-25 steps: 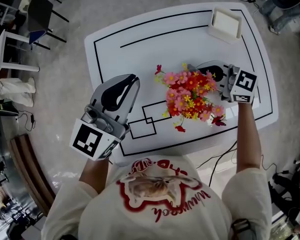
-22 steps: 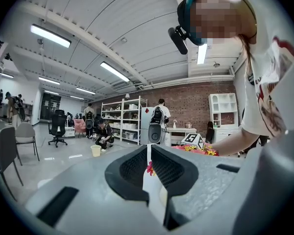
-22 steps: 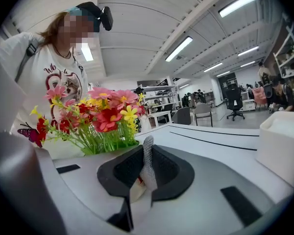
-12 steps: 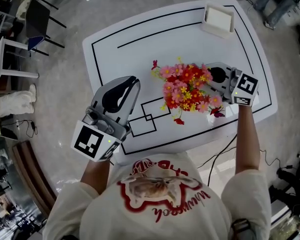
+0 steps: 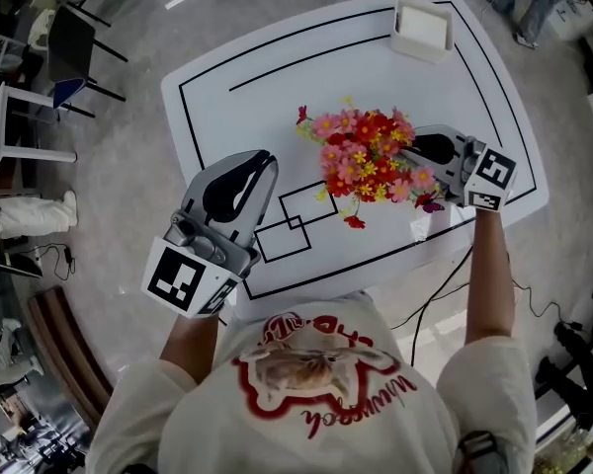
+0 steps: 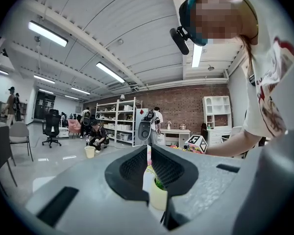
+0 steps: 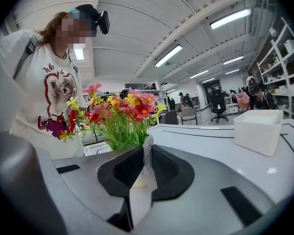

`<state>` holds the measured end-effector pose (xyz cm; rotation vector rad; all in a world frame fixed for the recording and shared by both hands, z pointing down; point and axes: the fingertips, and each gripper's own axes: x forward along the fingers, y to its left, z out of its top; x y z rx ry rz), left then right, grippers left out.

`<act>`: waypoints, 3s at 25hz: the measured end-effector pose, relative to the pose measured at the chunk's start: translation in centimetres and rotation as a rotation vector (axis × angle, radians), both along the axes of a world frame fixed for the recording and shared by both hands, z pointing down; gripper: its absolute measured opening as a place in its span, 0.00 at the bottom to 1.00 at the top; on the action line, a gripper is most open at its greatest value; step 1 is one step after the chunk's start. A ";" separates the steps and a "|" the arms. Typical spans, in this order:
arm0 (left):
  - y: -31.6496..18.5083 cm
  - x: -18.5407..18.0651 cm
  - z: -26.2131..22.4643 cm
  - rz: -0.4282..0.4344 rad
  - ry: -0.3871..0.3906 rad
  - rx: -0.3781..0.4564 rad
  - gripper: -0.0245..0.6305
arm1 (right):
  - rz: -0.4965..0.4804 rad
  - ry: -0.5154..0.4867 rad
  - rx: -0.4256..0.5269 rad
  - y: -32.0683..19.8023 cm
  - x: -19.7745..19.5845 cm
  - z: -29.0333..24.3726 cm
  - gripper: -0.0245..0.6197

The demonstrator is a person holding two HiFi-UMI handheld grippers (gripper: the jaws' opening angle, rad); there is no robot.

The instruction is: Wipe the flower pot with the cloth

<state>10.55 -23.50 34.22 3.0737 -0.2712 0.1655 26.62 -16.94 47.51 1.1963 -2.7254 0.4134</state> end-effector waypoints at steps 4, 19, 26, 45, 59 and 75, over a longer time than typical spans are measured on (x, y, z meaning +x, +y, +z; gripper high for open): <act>0.6 0.0 0.0 0.018 0.003 -0.001 0.08 | 0.026 -0.006 0.001 0.7 -0.2 0.1 0.10; 2.4 -0.5 -0.3 0.090 0.017 0.002 0.08 | 0.159 0.021 0.008 3.7 -1.9 0.4 0.10; 2.9 -1.0 -0.1 0.113 0.027 -0.004 0.08 | 0.235 0.040 0.012 4.7 -3.1 0.8 0.10; 3.5 -0.6 0.6 0.171 0.054 -0.028 0.08 | 0.464 0.042 0.007 5.5 -6.6 0.5 0.10; 3.9 -1.2 1.0 0.208 0.055 -0.043 0.08 | 0.644 0.063 -0.051 4.9 -8.4 0.3 0.10; 3.7 -3.1 2.1 0.258 0.053 -0.063 0.08 | 0.896 -0.053 -0.065 2.7 -10.8 -0.1 0.10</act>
